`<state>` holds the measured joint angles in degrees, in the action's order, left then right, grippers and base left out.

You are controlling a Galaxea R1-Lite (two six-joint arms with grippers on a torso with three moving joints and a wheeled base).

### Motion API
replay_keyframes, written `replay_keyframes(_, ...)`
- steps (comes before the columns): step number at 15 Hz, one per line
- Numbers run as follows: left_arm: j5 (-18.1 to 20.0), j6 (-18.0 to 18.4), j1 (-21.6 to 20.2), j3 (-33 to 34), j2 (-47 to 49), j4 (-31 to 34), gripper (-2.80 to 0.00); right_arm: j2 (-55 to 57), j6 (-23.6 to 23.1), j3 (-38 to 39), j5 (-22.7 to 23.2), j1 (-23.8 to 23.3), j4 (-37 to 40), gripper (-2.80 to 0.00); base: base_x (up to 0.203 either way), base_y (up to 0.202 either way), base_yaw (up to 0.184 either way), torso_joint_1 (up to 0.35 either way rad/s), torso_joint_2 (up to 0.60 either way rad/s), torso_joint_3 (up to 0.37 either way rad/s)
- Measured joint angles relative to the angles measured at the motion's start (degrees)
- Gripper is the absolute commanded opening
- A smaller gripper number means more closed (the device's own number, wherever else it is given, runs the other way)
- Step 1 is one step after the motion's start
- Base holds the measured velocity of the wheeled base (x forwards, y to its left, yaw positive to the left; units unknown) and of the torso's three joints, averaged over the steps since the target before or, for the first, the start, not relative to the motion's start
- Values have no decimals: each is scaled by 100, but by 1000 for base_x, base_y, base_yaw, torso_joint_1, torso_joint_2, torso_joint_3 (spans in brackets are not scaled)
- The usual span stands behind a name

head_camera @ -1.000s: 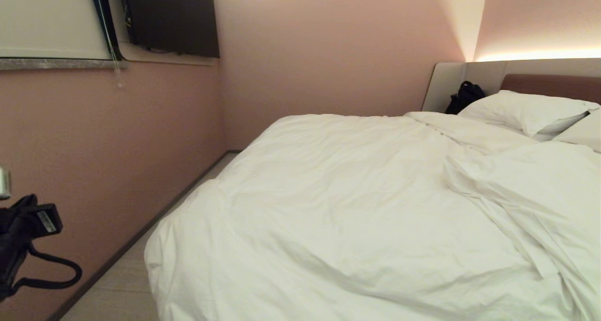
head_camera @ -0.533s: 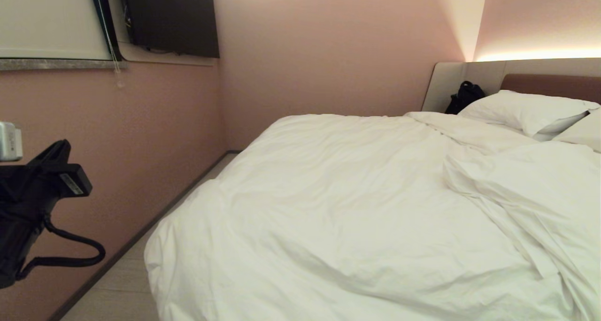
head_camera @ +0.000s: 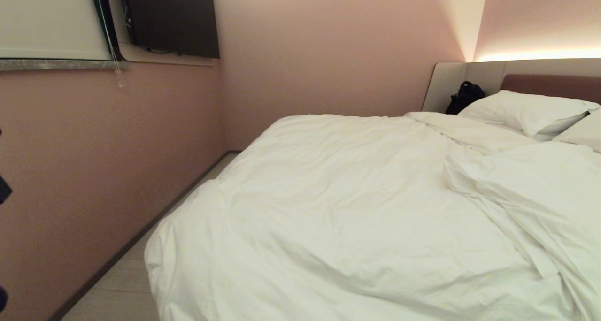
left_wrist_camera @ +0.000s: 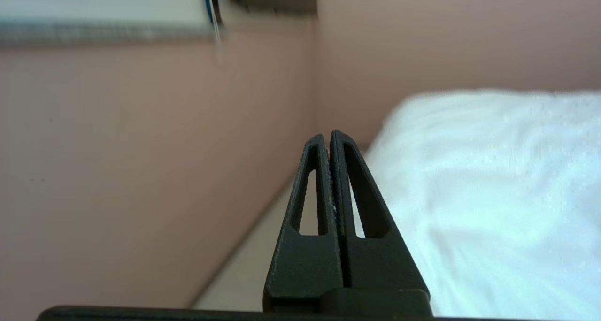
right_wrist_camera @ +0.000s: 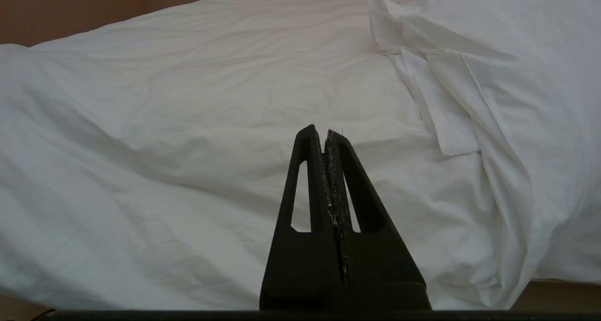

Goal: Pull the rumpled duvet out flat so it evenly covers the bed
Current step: Flatten the corners of the folded blanket

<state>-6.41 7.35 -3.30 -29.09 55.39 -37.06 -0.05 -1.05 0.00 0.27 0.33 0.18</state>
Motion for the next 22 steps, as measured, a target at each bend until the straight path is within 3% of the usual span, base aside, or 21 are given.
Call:
replay_keyframes(3, 33, -99, 6, -132, -1116, 1930, -280, 0, 1, 0, 2, 0, 0, -280, 0, 0, 0, 0, 0, 0)
replay_keyframes(6, 50, -106, 17, 422, -2096, 2885, -280, 0, 1, 0, -3, 0, 0, -280, 0, 0, 0, 0, 0, 0)
replay_keyframes(9, 98, -103, 44, 1035, -2896, 2996, -280, 0, 1, 0, 2, 0, 0, -280, 0, 0, 0, 0, 0, 0)
replay_keyframes(14, 546, -79, 176, 1836, -4130, 3068, -280, 0, 1, 0, 3, 0, -2, -280, 0, 0, 0, 0, 0, 0)
replay_keyframes(17, 714, -27, 264, 2167, -4945, 3506, -280, 0, 4, 0, 5, 0, -2, -280, 0, 0, 0, 0, 0, 0)
replay_keyframes(22, 889, -57, 286, 2771, -5477, 3780, -280, 0, 4, 0, -1, 0, 0, -280, 0, 0, 0, 0, 0, 0)
